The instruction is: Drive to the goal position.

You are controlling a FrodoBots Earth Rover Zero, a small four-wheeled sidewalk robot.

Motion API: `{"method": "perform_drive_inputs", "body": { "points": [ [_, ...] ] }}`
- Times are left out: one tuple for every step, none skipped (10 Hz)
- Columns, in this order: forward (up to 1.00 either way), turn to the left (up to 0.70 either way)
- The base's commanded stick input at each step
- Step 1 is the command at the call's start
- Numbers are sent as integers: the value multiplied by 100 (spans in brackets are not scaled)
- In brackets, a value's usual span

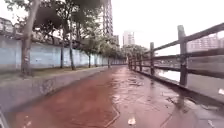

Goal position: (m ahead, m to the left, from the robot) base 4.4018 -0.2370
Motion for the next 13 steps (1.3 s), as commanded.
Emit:
{"method": "perform_drive_inputs", "body": {
  "points": [
    [100,0],
    [100,0],
    [100,0],
    [32,0],
    [0,0],
    [0,0],
    [0,0],
    [0,0],
    [0,0],
    [0,0],
    [0,0],
    [0,0],
    [0,0]
  ]
}}
